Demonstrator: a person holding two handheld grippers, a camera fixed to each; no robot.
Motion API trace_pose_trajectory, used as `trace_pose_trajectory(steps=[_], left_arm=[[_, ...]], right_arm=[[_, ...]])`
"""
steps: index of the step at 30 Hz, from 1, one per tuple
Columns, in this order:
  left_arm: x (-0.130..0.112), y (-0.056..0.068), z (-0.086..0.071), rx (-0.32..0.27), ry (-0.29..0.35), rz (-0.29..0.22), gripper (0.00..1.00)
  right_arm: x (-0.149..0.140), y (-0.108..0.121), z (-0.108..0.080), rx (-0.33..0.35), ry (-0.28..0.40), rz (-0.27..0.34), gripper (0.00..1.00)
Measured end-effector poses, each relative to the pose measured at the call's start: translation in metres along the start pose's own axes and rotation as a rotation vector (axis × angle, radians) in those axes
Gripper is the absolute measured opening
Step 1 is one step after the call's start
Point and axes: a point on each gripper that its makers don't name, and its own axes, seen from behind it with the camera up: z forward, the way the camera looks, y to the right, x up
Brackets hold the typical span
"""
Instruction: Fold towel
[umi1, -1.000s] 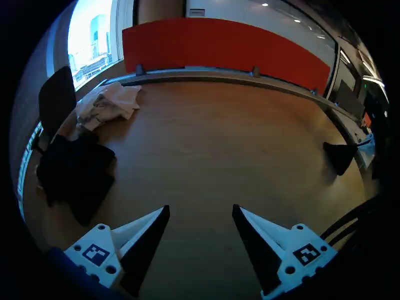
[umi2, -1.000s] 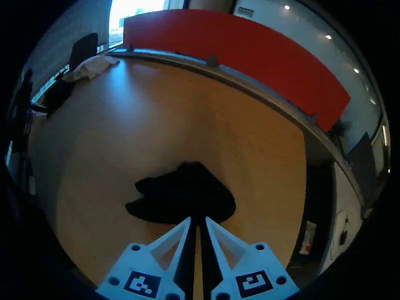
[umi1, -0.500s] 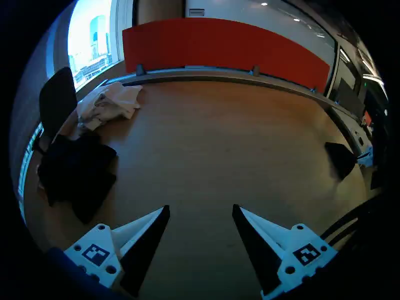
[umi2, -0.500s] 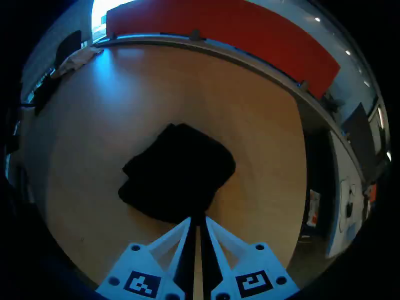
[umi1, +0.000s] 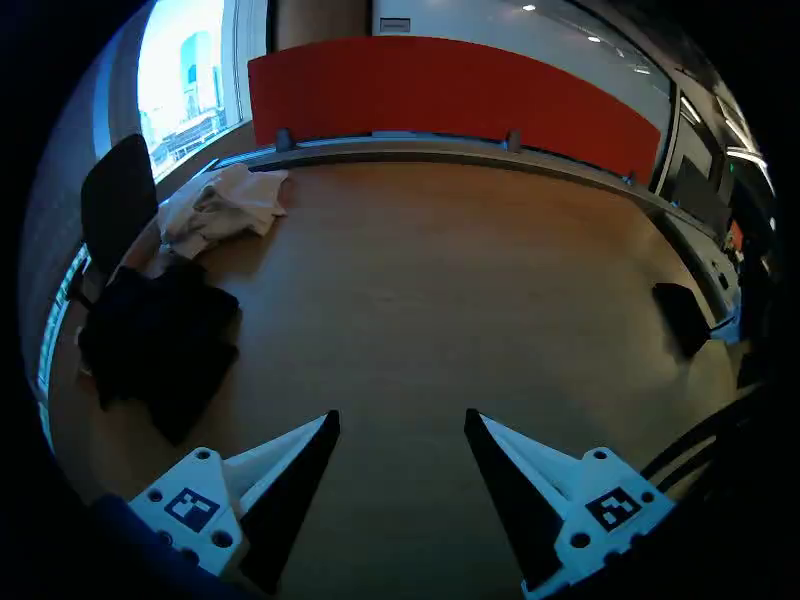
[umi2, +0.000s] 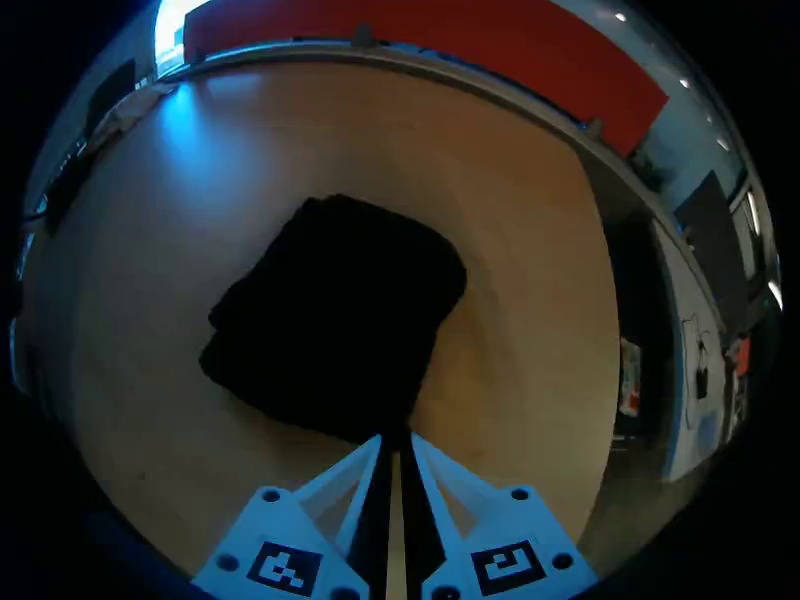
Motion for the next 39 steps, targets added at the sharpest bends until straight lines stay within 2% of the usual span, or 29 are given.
trace_pose_trajectory(steps=[11, 26, 33, 39], left_arm=[[-0.002, -0.002, -0.001, 0.006, -0.003, -0.002, 0.93], [0.001, 0.000, 0.002, 0.004, -0.003, 0.002, 0.93], [0.001, -0.001, 0.002, 0.005, -0.003, 0.003, 0.93], [0.000, -0.001, 0.002, 0.005, -0.004, 0.003, 0.93]], right_arm=[[-0.016, 0.008, 0.014, -0.051, -0.056, 0.017, 0.06], [-0.016, 0.005, 0.016, -0.044, -0.052, 0.046, 0.07], [-0.016, 0.007, 0.016, -0.052, -0.047, 0.058, 0.14], [-0.017, 0.010, 0.015, -0.066, -0.044, 0.076, 0.27]])
